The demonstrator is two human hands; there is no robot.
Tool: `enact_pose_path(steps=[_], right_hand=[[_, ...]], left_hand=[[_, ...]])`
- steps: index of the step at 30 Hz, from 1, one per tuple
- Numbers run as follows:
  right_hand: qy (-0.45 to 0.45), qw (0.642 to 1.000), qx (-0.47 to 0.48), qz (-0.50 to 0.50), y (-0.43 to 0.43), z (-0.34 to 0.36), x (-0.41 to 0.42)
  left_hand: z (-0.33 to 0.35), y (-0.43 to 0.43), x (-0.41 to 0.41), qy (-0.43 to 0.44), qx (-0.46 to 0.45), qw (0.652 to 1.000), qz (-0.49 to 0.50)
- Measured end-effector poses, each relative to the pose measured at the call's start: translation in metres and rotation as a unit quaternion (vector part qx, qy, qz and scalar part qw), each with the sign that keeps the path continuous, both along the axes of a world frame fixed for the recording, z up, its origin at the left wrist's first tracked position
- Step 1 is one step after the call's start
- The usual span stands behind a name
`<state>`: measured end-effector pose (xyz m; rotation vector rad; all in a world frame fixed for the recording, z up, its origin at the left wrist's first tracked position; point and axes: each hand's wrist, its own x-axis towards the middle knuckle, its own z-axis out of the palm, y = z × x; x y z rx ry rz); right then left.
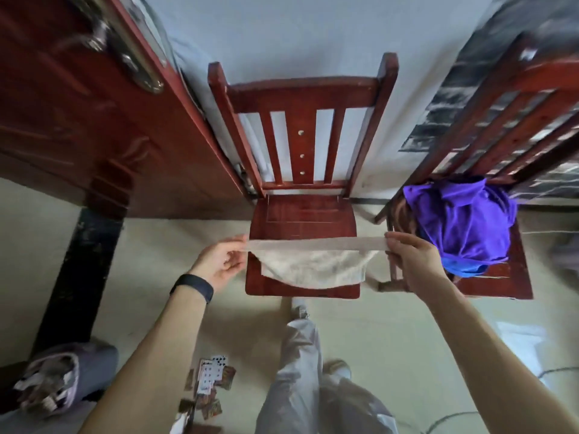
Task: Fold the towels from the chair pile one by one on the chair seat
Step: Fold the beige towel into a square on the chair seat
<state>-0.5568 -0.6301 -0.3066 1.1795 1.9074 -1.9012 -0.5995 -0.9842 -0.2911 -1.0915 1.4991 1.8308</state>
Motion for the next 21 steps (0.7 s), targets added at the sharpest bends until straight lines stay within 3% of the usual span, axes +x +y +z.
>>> enact_pose_path(steps=[3,6,9,12,15,17,19,21], right_hand=[[0.057,0.990,0.072,0.108,0.001,0.056,0.002],[0.081,0.914,0.306,0.253,0.008,0.090,0.002],[0.140,0.818,0.452,0.328,0.018,0.101,0.002],[0.237,0.739,0.520,0.355,0.025,0.094,0.003],[0.296,0.669,0.559,0.390,0.030,0.088,0.005],[0.304,0.643,0.568,0.413,0.033,0.080,0.005],[0.306,0.628,0.571,0.431,0.034,0.072,0.007],[0.326,0.590,0.581,0.455,0.032,0.066,0.010]], left_hand=[[0.055,0.006,-0.004,0.038,-0.056,0.993,-0.095],[0.085,0.002,-0.009,0.122,-0.180,0.950,-0.224],[0.097,-0.004,-0.008,0.217,-0.369,0.827,-0.363],[0.102,-0.008,-0.007,0.284,-0.469,0.745,-0.380],[0.100,-0.015,-0.004,0.324,-0.515,0.695,-0.384],[0.094,-0.021,-0.002,0.352,-0.531,0.657,-0.403],[0.086,-0.028,-0.004,0.381,-0.555,0.593,-0.442],[0.075,-0.034,-0.006,0.416,-0.575,0.509,-0.487]])
